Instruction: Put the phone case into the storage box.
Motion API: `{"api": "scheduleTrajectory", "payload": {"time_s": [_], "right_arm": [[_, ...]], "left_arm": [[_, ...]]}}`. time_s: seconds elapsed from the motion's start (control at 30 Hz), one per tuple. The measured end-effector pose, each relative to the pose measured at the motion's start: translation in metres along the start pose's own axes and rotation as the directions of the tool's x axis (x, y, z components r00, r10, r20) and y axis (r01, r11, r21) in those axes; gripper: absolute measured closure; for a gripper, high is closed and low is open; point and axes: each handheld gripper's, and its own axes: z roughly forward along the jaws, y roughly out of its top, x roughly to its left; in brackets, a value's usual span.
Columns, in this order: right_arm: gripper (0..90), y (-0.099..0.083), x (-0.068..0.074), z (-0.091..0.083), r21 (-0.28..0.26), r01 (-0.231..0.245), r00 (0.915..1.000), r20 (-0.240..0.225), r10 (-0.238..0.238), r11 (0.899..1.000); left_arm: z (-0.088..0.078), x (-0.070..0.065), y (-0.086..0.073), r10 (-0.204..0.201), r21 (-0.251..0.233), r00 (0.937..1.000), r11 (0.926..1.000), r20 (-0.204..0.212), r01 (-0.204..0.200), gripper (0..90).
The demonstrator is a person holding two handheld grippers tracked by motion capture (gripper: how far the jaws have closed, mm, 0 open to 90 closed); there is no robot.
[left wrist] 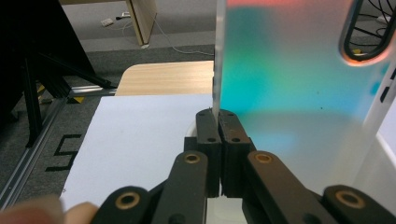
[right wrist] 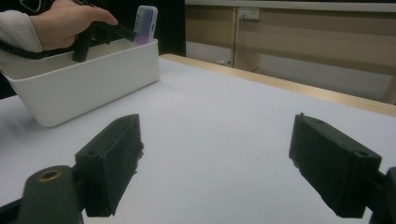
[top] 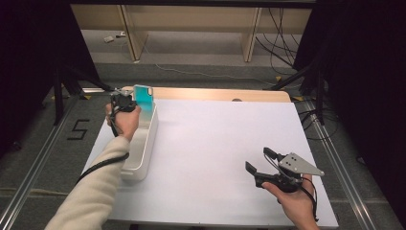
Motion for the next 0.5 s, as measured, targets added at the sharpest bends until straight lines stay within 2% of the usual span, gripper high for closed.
{"api": "scheduleTrajectory", "payload": {"time_s": [0.4,0.43,0.5], "right_arm": [[18.1,0.0001,-0.0001,-0.0003,-0.001,0.002,1.0,0.0,-0.002,1.0],[18.1,-0.0005,0.0002,0.0013,-0.02,-0.006,0.9999,-0.01,0.006,1.0],[18.1,0.0,-0.0001,-0.0002,0.001,0.001,1.0,-0.001,-0.001,1.0]], "left_arm": [[0.0022,-0.0017,-0.0018,0.002,0.011,1.0,0.9999,-0.004,-0.002,88.3],[0.0023,-0.0014,-0.002,0.003,0.014,1.0,0.9999,-0.004,-0.003,88.3],[0.0025,-0.0012,-0.0025,0.001,0.014,1.0,0.9999,-0.006,-0.001,88.3]]}}
